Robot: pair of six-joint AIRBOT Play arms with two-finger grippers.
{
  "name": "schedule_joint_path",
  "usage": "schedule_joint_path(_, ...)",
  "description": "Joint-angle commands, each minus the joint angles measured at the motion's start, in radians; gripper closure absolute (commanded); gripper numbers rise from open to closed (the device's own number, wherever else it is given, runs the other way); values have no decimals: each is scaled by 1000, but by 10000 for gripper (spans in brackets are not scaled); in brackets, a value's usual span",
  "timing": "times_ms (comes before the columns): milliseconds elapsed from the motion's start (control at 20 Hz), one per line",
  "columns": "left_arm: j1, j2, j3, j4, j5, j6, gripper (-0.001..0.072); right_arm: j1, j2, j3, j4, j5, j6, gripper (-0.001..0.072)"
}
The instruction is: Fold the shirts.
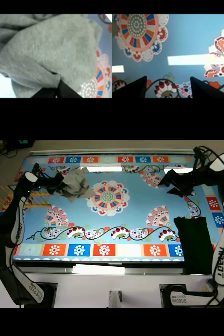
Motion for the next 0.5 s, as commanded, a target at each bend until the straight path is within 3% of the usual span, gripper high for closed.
schedule_joint_path(0,-51,195,0,-17,-19,293,676,-1,2,2,6,-55,-5,145)
schedule_joint_path(100,-112,364,0,-16,-55,393,676,-1,18,3,7,-56,-9,146)
schedule_joint_path(150,-147,447,0,-16,-58,398,676,-1,41,5,8,-50,-22,146)
schedule_joint_path(300,-293,672,0,3,-58,398,676,-1,180,5,25,-19,-95,146)
schedule_joint_path(400,-417,772,-1,123,-71,377,676,-1,299,5,-10,-12,-140,146)
schedule_joint_path(450,-477,801,-1,205,-91,323,676,-1,355,5,-37,0,-140,146)
